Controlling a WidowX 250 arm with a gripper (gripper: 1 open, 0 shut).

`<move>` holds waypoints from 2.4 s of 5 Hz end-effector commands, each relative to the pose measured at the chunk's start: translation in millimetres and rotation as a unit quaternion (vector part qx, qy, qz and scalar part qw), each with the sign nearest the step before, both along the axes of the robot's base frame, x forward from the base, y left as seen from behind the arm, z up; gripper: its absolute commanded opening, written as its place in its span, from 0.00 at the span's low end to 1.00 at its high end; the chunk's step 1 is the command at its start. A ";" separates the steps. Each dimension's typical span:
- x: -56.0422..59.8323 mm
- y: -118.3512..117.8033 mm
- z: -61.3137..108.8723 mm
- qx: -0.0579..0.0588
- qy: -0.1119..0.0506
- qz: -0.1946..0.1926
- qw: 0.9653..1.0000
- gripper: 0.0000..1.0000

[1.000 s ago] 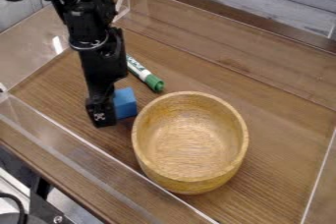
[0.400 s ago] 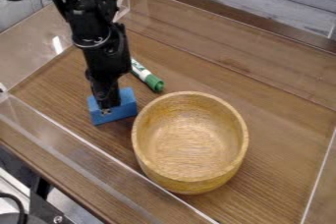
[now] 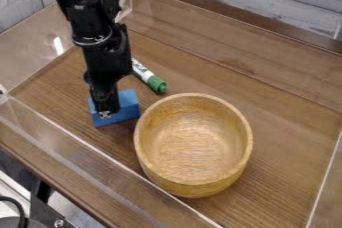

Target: Put the blue block in the brown bowl

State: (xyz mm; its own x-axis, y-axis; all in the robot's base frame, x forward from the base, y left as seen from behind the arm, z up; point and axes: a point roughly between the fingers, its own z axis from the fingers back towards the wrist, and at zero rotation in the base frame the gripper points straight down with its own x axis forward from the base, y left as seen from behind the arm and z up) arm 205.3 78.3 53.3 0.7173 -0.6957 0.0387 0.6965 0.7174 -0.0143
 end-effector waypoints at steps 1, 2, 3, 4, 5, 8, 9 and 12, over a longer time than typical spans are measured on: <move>12.0 3.1 16.4 0.012 -0.029 0.001 1.000 0.00; 14.7 3.2 20.7 0.011 -0.030 0.006 0.999 0.00; 17.3 3.7 21.9 0.011 -0.032 0.008 0.999 0.00; 20.2 4.4 22.3 0.010 -0.035 0.009 0.999 0.00; 21.9 5.4 21.3 0.009 -0.037 0.008 0.999 1.00; 23.7 7.1 6.3 0.003 -0.038 0.013 0.999 1.00; 23.1 7.5 -0.7 0.001 -0.038 0.016 0.999 1.00; 22.9 7.5 -10.6 -0.003 -0.034 0.018 0.999 0.00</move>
State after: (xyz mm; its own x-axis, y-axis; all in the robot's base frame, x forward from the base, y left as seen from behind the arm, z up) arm 221.9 81.6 33.2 0.7403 -0.6676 0.0792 0.6703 0.7421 -0.0100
